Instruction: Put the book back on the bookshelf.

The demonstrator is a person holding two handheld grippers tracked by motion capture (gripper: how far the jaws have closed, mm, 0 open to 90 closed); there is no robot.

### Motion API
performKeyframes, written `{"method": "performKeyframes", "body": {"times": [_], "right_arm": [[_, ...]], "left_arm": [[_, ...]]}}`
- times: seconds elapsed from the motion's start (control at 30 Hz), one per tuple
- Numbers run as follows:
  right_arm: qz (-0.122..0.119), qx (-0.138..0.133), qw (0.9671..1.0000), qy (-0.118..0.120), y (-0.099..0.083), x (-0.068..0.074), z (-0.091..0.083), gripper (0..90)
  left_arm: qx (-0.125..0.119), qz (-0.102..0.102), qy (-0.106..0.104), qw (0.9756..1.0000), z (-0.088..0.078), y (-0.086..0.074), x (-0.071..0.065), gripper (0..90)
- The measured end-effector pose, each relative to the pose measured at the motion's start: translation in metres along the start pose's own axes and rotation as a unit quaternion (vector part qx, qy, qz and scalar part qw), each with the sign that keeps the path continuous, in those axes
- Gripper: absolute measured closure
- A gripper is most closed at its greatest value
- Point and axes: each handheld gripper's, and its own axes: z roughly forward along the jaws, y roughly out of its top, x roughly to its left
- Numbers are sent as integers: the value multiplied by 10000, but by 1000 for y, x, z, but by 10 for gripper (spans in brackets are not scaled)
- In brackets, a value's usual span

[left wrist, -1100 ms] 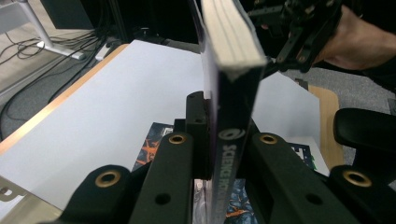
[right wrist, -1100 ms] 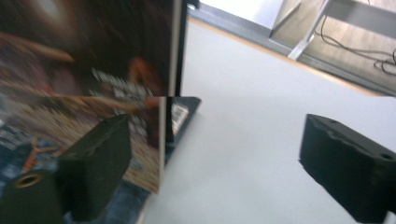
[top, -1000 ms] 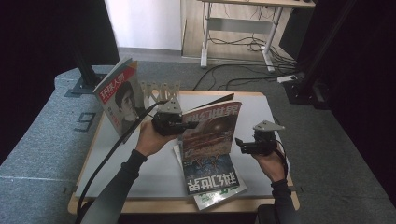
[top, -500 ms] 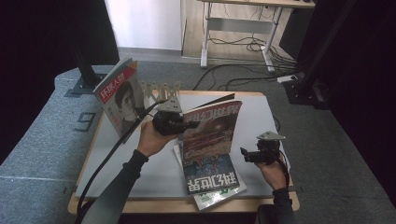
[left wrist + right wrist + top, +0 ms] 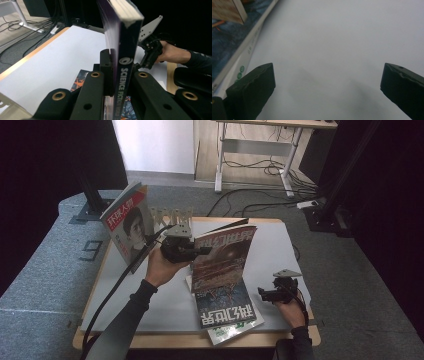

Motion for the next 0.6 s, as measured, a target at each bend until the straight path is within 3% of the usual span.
{"method": "performKeyframes", "body": {"times": [0.2, 0.6], "right_arm": [[60, 113, 9999, -20, -8, -3, 7, 0], [164, 13, 9998, 82, -12, -7, 8, 0]], "left_arm": [[24, -10, 86, 10000, -8, 2, 1, 839], [55, -50, 310, 9995, -28, 5, 3, 839]]}}
